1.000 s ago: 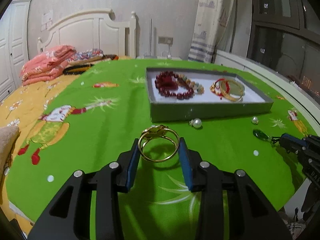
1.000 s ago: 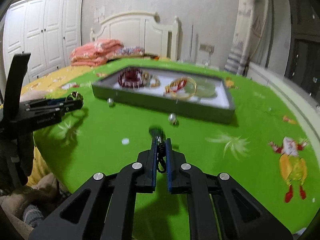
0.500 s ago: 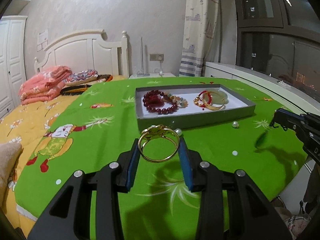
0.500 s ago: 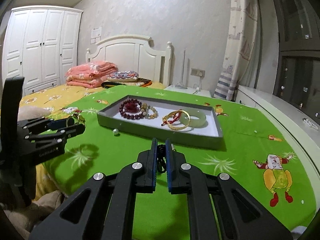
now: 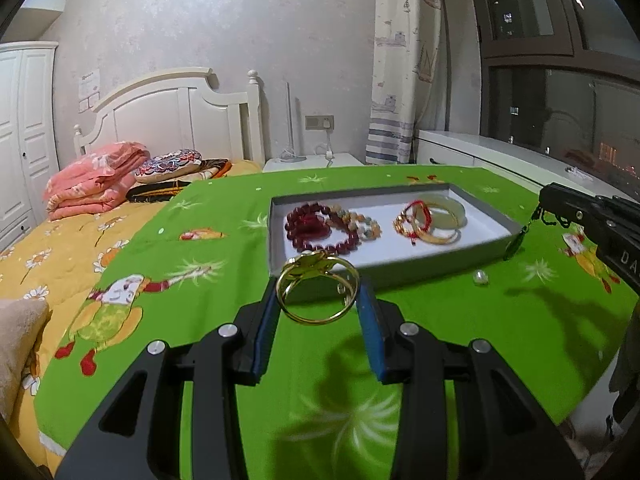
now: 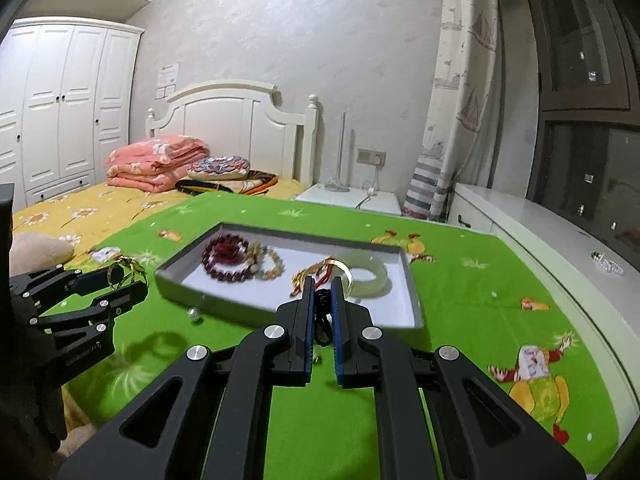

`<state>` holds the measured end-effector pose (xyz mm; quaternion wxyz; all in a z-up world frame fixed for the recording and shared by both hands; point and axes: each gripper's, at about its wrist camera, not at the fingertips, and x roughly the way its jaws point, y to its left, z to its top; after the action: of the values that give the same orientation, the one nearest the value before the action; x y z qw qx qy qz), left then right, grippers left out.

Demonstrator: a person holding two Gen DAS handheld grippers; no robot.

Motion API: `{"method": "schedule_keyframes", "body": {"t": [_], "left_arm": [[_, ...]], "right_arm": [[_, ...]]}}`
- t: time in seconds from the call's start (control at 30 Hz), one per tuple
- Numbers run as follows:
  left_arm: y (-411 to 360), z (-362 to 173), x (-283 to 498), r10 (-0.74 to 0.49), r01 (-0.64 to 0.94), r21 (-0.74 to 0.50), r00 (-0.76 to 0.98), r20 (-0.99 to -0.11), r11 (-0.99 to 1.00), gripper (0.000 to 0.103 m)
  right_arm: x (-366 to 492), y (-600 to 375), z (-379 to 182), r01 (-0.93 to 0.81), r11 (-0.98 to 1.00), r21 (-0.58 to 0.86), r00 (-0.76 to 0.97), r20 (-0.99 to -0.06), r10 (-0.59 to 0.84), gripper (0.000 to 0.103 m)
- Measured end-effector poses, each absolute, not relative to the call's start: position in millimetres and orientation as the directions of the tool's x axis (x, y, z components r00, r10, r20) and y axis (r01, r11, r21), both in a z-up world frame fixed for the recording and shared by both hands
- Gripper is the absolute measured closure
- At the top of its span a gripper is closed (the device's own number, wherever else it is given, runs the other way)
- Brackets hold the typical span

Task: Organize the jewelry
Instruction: 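Carry pendant and ring into the tray and open both tools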

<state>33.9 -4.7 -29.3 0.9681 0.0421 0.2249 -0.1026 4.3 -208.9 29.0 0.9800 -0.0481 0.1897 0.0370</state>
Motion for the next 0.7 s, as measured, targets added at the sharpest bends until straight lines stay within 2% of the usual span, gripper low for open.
{"method": "schedule_keyframes", "body": {"t": [0.47, 0.7], "left_arm": [[-17.2, -3.3, 96.8, -0.158, 0.19, 0.026, 0.879, -0.45, 0.981, 0.066], [-29.7, -0.9, 136.4, -0.132, 0.175, 0.046, 0.869, -0.477, 0.983, 0.066]], "right_arm": [[61.0, -218.6, 38.1, -0.044, 0.995, -0.086, 0.92, -0.391, 0.007, 0.095], [100.5, -224.1, 35.4, -0.024, 0.996, -0.082, 0.902, -0.433, -0.014, 0.095]]}}
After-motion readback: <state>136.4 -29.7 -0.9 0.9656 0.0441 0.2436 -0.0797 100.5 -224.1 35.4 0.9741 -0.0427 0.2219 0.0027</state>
